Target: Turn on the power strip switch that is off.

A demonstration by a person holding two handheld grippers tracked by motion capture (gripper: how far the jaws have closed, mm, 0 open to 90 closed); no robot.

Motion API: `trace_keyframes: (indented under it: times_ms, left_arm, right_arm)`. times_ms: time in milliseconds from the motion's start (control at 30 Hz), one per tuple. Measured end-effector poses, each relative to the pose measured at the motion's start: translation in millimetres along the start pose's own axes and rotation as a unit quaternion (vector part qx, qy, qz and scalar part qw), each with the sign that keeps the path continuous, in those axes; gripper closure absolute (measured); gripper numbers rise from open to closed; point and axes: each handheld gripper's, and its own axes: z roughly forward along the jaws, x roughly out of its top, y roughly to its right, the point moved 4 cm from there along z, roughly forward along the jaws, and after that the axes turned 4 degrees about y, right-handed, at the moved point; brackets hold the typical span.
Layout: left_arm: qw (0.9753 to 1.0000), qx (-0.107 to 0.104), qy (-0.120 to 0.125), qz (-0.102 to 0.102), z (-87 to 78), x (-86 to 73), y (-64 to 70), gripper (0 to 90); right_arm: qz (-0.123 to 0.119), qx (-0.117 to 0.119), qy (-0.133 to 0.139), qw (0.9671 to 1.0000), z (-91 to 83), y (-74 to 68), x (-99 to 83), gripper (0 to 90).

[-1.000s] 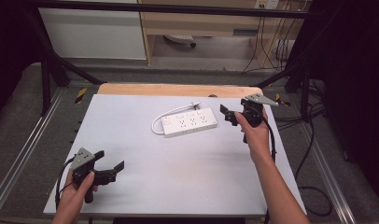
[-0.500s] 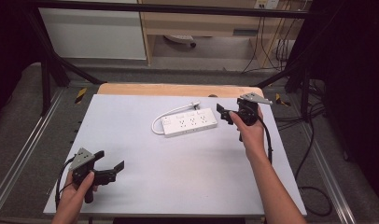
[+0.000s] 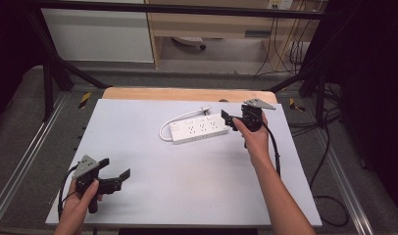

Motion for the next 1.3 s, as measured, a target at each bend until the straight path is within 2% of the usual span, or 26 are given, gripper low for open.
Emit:
trace_keyframes:
  times_ms: [267,633,733,1167,1300]
  left_arm:
    - [1.0000,-0.001,0.001,0.000,0.1,0.0,0.3,5.9]
    - [1.0000,-0.002,0.003,0.001,-0.6,0.5,0.4,5.9]
    - [1.0000,-0.003,0.003,0.001,-0.7,0.5,0.6,5.9]
    - [1.0000,-0.004,0.004,0.004,-1.3,0.7,0.7,6.0]
    - [1.0000,-0.005,0.004,0.003,-1.5,0.7,0.3,6.0]
  right_arm:
    - [0.001,0.002,-0.013,0.9999,15.4,-4.8,-6.1,9.8]
    - [-0.007,-0.005,-0.013,0.9999,32.5,-9.2,-1.0,23.5]
    - [-0.012,-0.016,-0.008,0.9998,36.7,-10.1,0.0,29.0]
    - [-0.016,-0.016,-0.022,0.9995,53.2,-15.4,-6.0,32.9]
    - [-0.017,-0.018,-0.026,0.9994,57.3,-15.3,-7.3,36.7]
